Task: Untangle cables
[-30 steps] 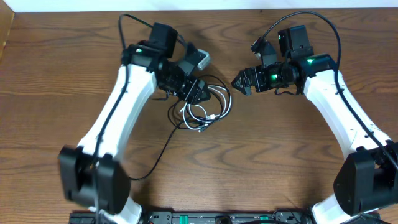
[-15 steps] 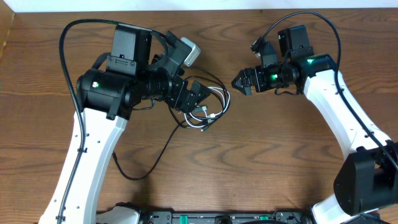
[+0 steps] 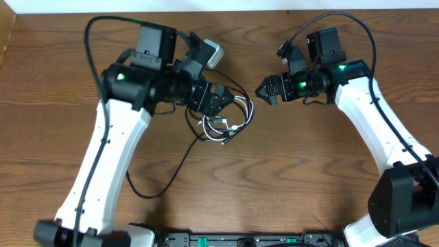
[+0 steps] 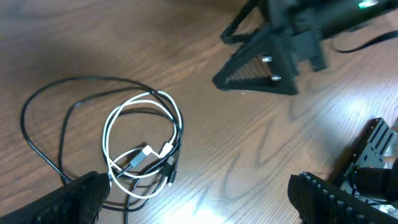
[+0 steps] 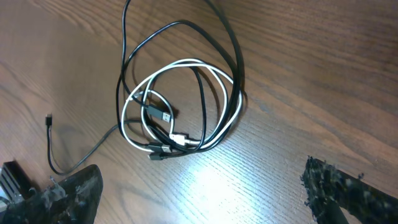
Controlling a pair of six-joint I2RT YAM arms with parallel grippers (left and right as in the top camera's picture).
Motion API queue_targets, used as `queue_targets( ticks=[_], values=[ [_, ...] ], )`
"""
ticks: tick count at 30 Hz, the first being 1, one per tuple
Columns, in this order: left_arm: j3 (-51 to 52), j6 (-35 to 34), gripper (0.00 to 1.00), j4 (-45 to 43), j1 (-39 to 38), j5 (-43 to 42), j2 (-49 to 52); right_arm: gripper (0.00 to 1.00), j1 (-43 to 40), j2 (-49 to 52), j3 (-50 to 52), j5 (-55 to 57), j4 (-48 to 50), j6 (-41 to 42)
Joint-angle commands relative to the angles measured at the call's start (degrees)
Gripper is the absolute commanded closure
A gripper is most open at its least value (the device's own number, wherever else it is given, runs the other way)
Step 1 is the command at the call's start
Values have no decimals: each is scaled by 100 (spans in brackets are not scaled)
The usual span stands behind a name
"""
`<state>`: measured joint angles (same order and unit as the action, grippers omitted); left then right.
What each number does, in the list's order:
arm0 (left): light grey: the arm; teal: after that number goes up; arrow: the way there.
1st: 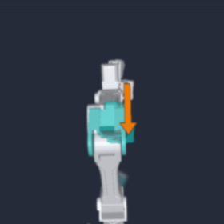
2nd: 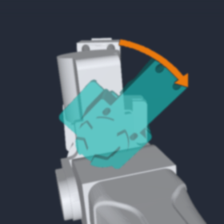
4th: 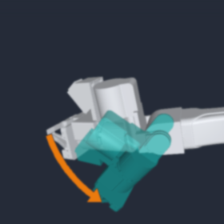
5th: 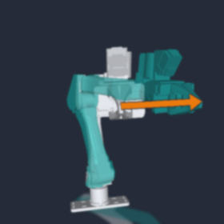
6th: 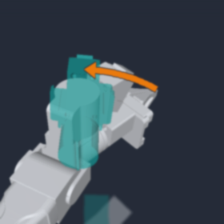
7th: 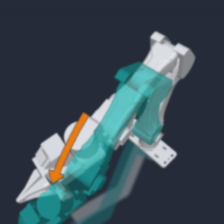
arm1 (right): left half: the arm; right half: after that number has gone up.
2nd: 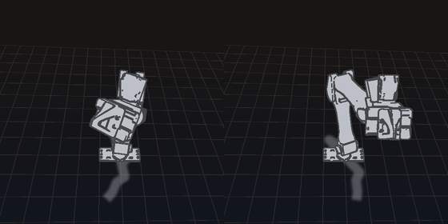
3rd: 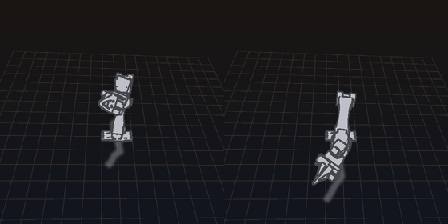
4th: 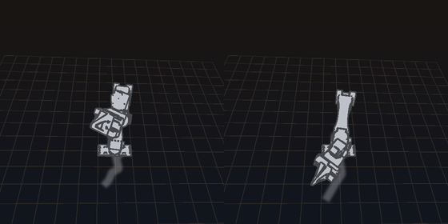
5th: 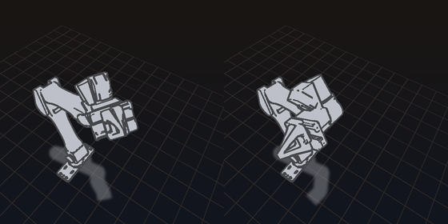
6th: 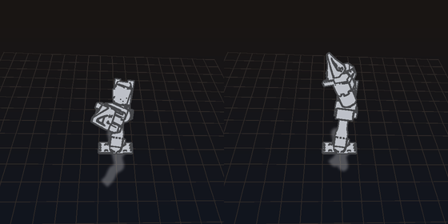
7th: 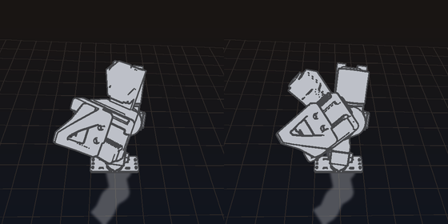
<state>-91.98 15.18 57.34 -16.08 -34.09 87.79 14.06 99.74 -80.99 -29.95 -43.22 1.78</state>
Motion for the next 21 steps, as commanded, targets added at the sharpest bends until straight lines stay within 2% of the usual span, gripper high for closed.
queue_targets(
  ticks=[1, 10, 14, 21],
  values=[
    [-35, -26, 3, -24, 2, 74, 348, 1, 28, 39, 0, 2, -2, -57],
    [-35, 87, 3, -48, 4, 385, 1123, 1, 28, 39, 0, -24, -2, -26],
    [-35, 234, 3, -46, 4, 525, 1504, 1, 28, 39, 0, -57, -201, 317],
    [-20, 166, 4, 81, 212, 898, 2050, 1, 22, 39, 0, -13, -317, 219]
  ],
)
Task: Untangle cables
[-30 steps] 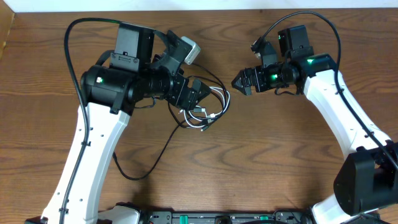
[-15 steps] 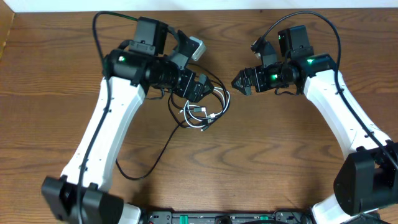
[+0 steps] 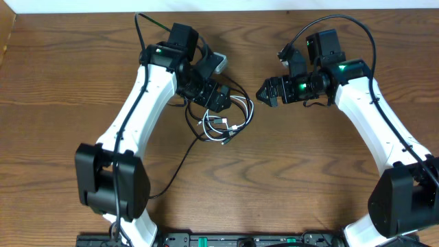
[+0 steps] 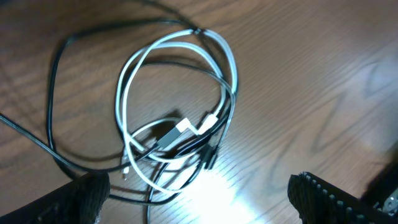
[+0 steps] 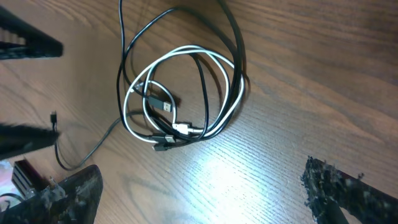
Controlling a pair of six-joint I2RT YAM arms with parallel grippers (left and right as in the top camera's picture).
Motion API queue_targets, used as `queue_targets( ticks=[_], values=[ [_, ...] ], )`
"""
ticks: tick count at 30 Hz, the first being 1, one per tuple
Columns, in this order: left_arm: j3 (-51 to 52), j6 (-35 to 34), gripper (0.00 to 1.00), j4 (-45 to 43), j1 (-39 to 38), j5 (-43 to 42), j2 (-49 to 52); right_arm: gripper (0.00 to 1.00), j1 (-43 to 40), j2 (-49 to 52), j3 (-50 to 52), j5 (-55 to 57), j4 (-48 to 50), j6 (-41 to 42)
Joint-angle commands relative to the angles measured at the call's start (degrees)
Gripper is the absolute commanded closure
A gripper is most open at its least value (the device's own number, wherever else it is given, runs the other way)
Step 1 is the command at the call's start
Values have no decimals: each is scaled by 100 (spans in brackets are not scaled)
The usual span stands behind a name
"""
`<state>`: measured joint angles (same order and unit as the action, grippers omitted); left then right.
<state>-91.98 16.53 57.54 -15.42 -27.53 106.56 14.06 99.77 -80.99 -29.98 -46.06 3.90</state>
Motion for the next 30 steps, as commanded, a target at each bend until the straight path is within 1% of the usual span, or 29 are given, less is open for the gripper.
queue_targets(
  ticks=[1, 2, 3, 4, 6, 8, 13, 15, 18, 21, 26, 28, 30],
  values=[
    [-7, -44, 6, 63, 190, 282, 238, 1, 11, 37, 0, 26, -44, -37],
    [-2, -105, 8, 66, 234, 280, 317, 2, 0, 37, 0, 103, -48, -33],
    [-2, -177, 11, 66, 289, 280, 426, 6, -17, 37, 0, 146, -50, -33],
    [-2, -205, 15, 66, 321, 278, 503, 9, -33, 37, 0, 157, -70, -33],
    [0, -232, 20, 66, 385, 291, 706, 11, -61, 37, 0, 157, -103, -33],
    [-2, -258, 22, 66, 407, 308, 896, 11, -63, 37, 0, 157, -116, -33],
    [-2, -271, 34, 28, 404, 474, 1303, 12, -63, 37, 0, 155, -140, -31],
    [0, -271, 38, 4, 407, 494, 1434, 13, -63, 37, 0, 157, -153, -31],
    [-2, -269, 39, -46, 404, 492, 1589, 13, -61, 37, 0, 155, -153, -33],
    [0, -271, 45, -151, 398, 490, 1749, 13, -61, 37, 0, 157, -155, -33],
    [0, -271, 54, -271, 398, 487, 1849, 13, -61, 37, 0, 155, -151, -33],
    [0, -271, 60, -297, 398, 463, 1849, 13, -61, 37, 0, 155, -151, -33],
    [0, -275, 62, -313, 398, 413, 1851, 13, -61, 37, 0, 155, -151, -31]
  ],
)
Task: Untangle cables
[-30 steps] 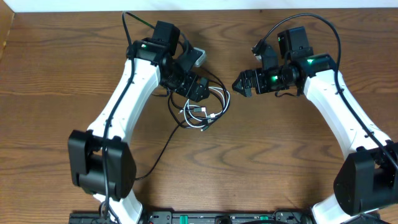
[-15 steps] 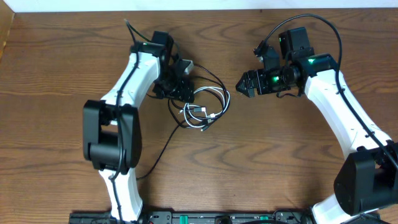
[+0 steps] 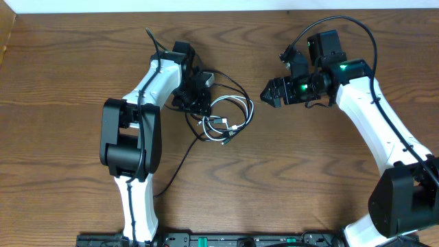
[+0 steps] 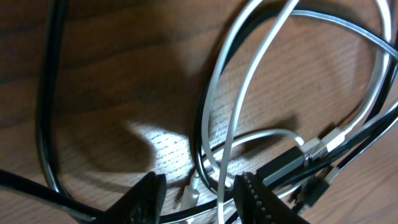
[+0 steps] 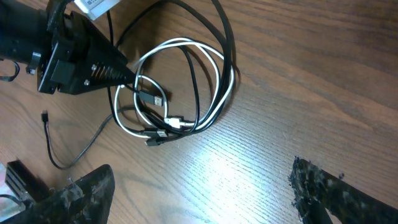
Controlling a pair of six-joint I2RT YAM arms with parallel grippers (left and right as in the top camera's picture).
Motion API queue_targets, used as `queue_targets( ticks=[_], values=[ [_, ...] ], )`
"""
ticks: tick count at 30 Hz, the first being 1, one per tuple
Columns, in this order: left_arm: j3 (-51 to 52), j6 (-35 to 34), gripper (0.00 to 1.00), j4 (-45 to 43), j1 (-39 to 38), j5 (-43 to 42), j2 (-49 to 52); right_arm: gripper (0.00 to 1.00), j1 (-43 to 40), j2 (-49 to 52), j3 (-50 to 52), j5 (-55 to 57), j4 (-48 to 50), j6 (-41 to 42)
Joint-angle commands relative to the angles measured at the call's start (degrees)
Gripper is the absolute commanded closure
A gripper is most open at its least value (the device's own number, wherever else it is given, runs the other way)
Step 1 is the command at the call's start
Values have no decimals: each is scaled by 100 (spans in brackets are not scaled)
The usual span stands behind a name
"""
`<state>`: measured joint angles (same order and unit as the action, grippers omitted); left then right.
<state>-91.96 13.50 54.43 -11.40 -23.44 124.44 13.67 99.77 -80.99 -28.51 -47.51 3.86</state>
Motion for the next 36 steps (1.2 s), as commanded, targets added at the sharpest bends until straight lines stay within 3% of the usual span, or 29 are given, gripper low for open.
queue_targets(
  ticks=[1, 7, 10, 11, 12, 20, 27, 36],
  values=[
    [15, 24, 63, -17, -15, -13, 63, 13, -22, 37, 0, 9, -7, -28],
    [184, 28, 66, -197, -160, -2, 63, 13, -17, 37, 0, 9, -9, -26],
    [179, 22, 80, -214, -164, -4, 63, 12, -17, 37, 0, 9, -9, -28],
    [168, 9, 90, -212, -155, -2, 61, 12, -13, 37, 0, 9, -9, -28],
    [136, 9, 92, -197, -140, -4, 59, 12, -11, 37, 0, 9, -9, -26],
    [-745, 7, 93, 557, 13, -15, -404, 12, -7, 37, 0, 4, 55, -26],
    [-1062, 9, 93, 695, -70, -841, -1932, 14, -9, 31, 0, -387, 275, 129],
    [-1060, -831, 93, -920, -83, -1652, -4232, 15, -20, -107, -72, -1484, 684, 127]
  ],
)
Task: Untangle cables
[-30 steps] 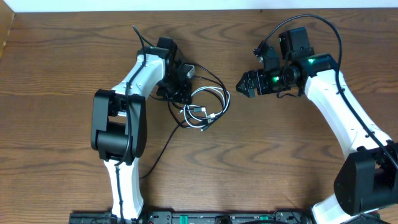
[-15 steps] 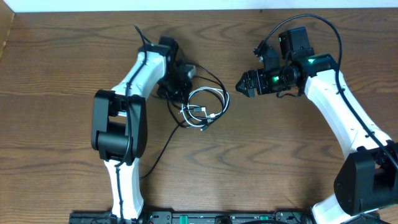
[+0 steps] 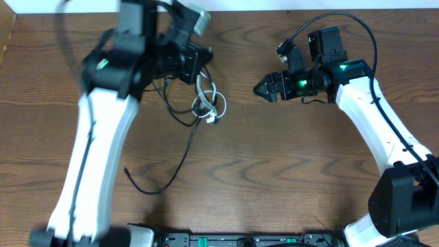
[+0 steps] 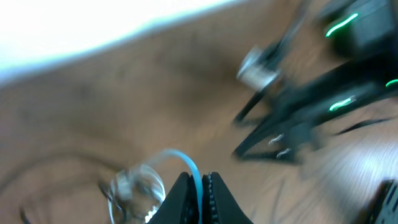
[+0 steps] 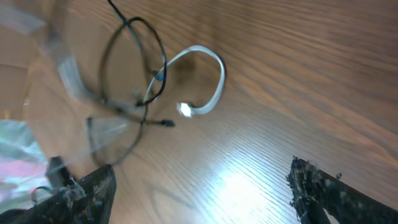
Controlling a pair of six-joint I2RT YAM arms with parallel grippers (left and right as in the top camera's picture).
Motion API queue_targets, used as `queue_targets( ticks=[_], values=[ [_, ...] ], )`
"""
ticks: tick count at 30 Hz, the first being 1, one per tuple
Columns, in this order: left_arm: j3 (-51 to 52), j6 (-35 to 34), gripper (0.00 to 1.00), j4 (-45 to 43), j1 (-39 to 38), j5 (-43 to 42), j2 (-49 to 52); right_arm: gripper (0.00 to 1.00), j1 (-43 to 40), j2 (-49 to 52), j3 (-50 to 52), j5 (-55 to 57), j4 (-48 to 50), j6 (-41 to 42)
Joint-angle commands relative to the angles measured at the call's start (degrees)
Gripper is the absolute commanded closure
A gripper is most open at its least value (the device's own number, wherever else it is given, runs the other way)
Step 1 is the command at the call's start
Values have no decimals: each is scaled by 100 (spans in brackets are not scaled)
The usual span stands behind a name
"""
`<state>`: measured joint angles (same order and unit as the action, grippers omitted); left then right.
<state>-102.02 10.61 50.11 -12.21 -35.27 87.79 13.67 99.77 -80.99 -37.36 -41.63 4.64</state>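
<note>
My left gripper (image 3: 199,60) is lifted off the table and shut on the white cable (image 3: 208,103), which hangs below it in small loops. In the left wrist view the white cable (image 4: 194,169) runs up between the shut jaws of my left gripper (image 4: 199,179), all blurred. The black cable (image 3: 180,152) is still caught in the white loops and trails down to the table's front left. My right gripper (image 3: 260,88) stands open to the right, apart from both cables. Through the open right gripper (image 5: 199,173) I see the white cable (image 5: 211,84) and black loops (image 5: 134,62).
The brown wooden table (image 3: 288,178) carries the cables only. The black cable's loose end (image 3: 129,169) lies toward the front left. A white wall edge (image 3: 247,5) runs along the back. My right arm (image 3: 370,123) crosses the right side.
My left gripper, down among the loops with its jaws apart, has shut on the white cable and now holds it raised. The coil has pulled up into smaller hanging loops. The right gripper has barely moved.
The white and black cables lay coiled together at the table's middle, both grippers open beside them. The left gripper then stood closer over the coil, then down in the loops. Now it holds the white cable raised, the black one still hanging with it.
</note>
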Motion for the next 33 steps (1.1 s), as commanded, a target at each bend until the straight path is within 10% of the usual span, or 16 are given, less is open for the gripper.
queue_targets(
  ticks=[1, 15, 33],
  values=[
    [-57, -671, 93, -662, -2, -468, -693, 15, -20, -131, -72, -649, 129, 48],
    [-55, -2463, 93, -3025, -2, -461, -1469, 16, -81, -584, -74, -1080, 393, 111],
    [-55, -3709, 93, -3803, -4, -584, -1233, 22, -782, -1314, -74, -1827, 531, 605]
  ],
)
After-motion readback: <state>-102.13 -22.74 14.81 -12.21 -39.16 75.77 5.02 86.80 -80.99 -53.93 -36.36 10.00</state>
